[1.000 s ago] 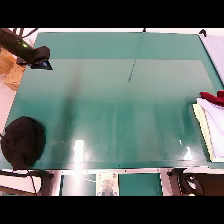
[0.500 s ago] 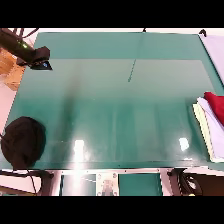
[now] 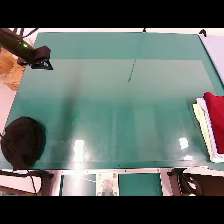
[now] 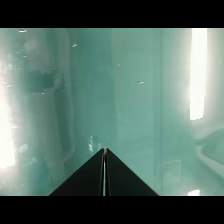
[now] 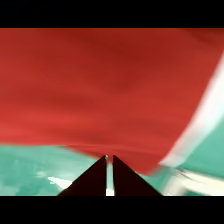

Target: Fold the shirts.

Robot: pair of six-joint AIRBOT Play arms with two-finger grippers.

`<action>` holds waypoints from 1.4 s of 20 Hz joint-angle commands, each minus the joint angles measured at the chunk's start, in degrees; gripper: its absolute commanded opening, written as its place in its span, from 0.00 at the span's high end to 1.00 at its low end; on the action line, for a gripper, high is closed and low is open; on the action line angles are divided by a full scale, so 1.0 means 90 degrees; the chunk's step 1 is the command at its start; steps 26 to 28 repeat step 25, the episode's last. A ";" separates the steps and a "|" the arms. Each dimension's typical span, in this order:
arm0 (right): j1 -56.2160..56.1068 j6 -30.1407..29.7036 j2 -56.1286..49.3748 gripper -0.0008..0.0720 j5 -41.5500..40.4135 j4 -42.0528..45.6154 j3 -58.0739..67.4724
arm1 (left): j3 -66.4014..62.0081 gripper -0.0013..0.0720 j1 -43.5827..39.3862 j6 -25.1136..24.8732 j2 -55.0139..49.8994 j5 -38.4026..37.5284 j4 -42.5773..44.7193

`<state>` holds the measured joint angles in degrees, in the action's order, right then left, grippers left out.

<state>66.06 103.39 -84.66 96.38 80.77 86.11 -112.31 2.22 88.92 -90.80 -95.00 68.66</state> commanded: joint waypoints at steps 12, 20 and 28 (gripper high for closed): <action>-0.6275 -0.1350 0.2824 0.97 -0.2331 -0.1098 -0.3366 | 0.5297 0.95 -0.1248 0.0408 0.2968 0.1610 -0.0352; -0.7560 -0.1185 0.3976 0.96 -0.2373 -0.1707 -0.5044 | 0.7116 0.95 -0.1260 0.0454 0.4493 0.1783 -0.0372; -0.7589 -0.1185 0.3971 0.96 -0.2373 -0.1749 -0.5044 | 0.7116 0.95 -0.1260 0.0454 0.4493 0.1741 -0.0369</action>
